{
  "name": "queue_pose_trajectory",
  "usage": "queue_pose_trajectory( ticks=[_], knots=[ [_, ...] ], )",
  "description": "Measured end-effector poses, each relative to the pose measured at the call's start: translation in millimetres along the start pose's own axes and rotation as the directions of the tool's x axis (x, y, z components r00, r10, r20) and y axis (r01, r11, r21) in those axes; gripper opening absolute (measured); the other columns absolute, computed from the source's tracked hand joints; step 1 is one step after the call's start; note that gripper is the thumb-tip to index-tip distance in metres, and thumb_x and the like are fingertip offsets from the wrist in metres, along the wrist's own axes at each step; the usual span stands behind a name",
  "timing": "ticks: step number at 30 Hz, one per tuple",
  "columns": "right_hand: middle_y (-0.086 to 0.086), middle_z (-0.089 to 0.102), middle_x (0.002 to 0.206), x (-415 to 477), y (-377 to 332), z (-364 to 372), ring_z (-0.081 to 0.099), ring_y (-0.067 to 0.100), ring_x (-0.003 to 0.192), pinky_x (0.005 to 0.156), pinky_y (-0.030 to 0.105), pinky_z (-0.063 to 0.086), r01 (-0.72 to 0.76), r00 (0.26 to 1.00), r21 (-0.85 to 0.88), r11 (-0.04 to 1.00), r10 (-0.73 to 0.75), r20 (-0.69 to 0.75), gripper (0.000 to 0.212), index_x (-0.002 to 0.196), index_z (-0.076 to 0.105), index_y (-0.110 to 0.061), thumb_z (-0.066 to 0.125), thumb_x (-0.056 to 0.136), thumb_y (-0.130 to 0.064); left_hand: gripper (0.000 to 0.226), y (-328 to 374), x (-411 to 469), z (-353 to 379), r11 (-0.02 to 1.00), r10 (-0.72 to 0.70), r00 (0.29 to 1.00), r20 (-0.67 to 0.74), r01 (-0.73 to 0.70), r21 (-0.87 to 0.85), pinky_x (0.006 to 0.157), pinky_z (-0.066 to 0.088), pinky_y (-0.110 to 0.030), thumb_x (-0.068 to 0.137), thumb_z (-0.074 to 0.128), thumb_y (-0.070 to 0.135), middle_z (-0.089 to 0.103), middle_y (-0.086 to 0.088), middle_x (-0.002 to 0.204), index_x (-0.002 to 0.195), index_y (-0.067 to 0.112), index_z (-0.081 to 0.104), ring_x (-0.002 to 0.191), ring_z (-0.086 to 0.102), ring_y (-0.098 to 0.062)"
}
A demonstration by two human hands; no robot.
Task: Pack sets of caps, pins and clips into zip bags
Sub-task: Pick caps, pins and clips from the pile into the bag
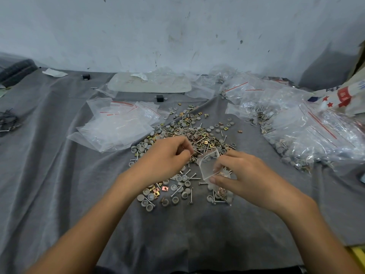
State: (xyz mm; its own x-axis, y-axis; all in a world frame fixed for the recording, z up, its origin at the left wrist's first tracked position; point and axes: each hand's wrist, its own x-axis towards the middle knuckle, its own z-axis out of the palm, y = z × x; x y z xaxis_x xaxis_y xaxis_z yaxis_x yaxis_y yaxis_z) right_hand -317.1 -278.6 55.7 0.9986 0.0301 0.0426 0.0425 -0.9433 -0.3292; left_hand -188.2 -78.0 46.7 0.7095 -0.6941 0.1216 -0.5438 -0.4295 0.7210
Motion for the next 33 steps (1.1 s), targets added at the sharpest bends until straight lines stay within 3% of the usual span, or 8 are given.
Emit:
queue_pose_trajectory(
  ticks=[7, 12, 14, 16, 22, 28, 31, 33],
  knots=[
    [-0.021, 0.055, 0.104, 1, -2, -1, 0.051, 0.001, 0.099, 0.088, 0.032, 0.046, 0.0, 1.0, 0.015, 1.0, 0.0, 0.008, 0.023, 0.095, 0.054, -0.044, 0.052, 0.087, -0.065, 0.006, -34, -2, 7, 0.966, -0.135, 0.982, 0.134, 0.101, 0.236, 0.06, 0.038, -0.028, 0.095, 0.057, 0.033, 0.062, 0.013, 0.068, 0.092, 0.034, 0.062, 0.064, 0.056, -0.001],
    [-0.022, 0.054, 0.102, 2, -3, -2, 0.052, 0.001, 0.099, 0.09, 0.035, 0.048, -0.01, 1.0, 0.007, 1.0, 0.01, 0.019, 0.025, 0.094, 0.053, -0.045, 0.048, 0.084, -0.068, 0.008, -55, -3, 17, 0.886, -0.119, 0.993, 0.012, 0.101, 0.453, 0.06, 0.038, -0.032, 0.099, 0.052, 0.033, 0.06, 0.01, 0.075, 0.092, 0.029, 0.054, 0.078, 0.056, -0.013],
    [-0.022, 0.055, 0.102, 2, -3, -3, 0.053, 0.001, 0.099, 0.09, 0.035, 0.048, -0.009, 1.0, 0.005, 1.0, 0.009, 0.022, 0.025, 0.093, 0.053, -0.045, 0.048, 0.084, -0.067, 0.009, -57, -2, 21, 0.88, -0.09, 0.996, 0.016, 0.072, 0.469, 0.059, 0.042, -0.031, 0.098, 0.052, 0.027, 0.06, 0.01, 0.079, 0.09, 0.028, 0.055, 0.079, 0.057, -0.014],
    [-0.021, 0.055, 0.102, 2, -3, -3, 0.053, 0.002, 0.099, 0.09, 0.036, 0.048, -0.007, 1.0, 0.009, 1.0, 0.006, 0.023, 0.025, 0.094, 0.053, -0.044, 0.048, 0.084, -0.067, 0.005, -59, 0, 25, 0.89, -0.072, 0.995, 0.074, 0.03, 0.456, 0.071, 0.049, -0.034, 0.096, 0.055, 0.025, 0.059, 0.012, 0.089, 0.094, 0.027, 0.059, 0.086, 0.058, -0.014],
    [-0.019, 0.057, 0.103, 0, -1, -3, 0.054, 0.004, 0.101, 0.091, 0.036, 0.047, 0.012, 1.0, 0.011, 1.0, -0.012, -0.011, 0.019, 0.097, 0.058, -0.041, 0.058, 0.089, -0.058, 0.026, -62, 1, 41, 0.91, -0.052, 0.979, 0.198, -0.036, 0.413, 0.084, 0.047, -0.034, 0.094, 0.062, 0.043, 0.052, 0.01, 0.107, 0.118, 0.031, 0.062, 0.097, 0.049, -0.01],
    [-0.01, 0.068, 0.089, -8, 12, -26, 0.064, 0.006, 0.088, 0.083, 0.033, 0.051, 0.012, 0.983, 0.27, 0.963, 0.039, -0.181, 0.012, 0.08, 0.066, -0.028, 0.076, 0.087, -0.029, 0.035, -64, 3, 40, 0.905, -0.083, 0.973, 0.214, -0.017, 0.425, 0.094, 0.05, -0.041, 0.097, 0.058, 0.044, 0.054, 0.006, 0.119, 0.13, 0.032, 0.055, 0.11, 0.056, -0.016],
    [-0.011, 0.072, 0.09, -10, 18, -37, 0.067, 0.012, 0.089, 0.077, 0.023, 0.051, 0.027, 0.963, 0.57, 0.821, 0.13, -0.234, 0.022, 0.069, 0.055, -0.025, 0.07, 0.085, -0.021, 0.029, -62, 1, 39, 0.919, -0.066, 0.981, 0.185, -0.013, 0.394, 0.09, 0.05, -0.037, 0.098, 0.056, 0.041, 0.054, 0.009, 0.112, 0.126, 0.032, 0.059, 0.106, 0.058, -0.016],
    [0.003, 0.064, 0.089, -8, 20, -38, 0.062, 0.027, 0.091, 0.081, 0.033, 0.046, 0.137, 0.961, 0.876, 0.463, 0.152, -0.231, 0.019, 0.069, 0.051, -0.023, 0.059, 0.081, -0.011, 0.027, -57, 1, 37, 0.927, -0.069, 0.984, 0.161, 0.003, 0.375, 0.087, 0.049, -0.033, 0.099, 0.057, 0.039, 0.055, 0.011, 0.11, 0.124, 0.031, 0.061, 0.104, 0.059, -0.014]
  ],
)
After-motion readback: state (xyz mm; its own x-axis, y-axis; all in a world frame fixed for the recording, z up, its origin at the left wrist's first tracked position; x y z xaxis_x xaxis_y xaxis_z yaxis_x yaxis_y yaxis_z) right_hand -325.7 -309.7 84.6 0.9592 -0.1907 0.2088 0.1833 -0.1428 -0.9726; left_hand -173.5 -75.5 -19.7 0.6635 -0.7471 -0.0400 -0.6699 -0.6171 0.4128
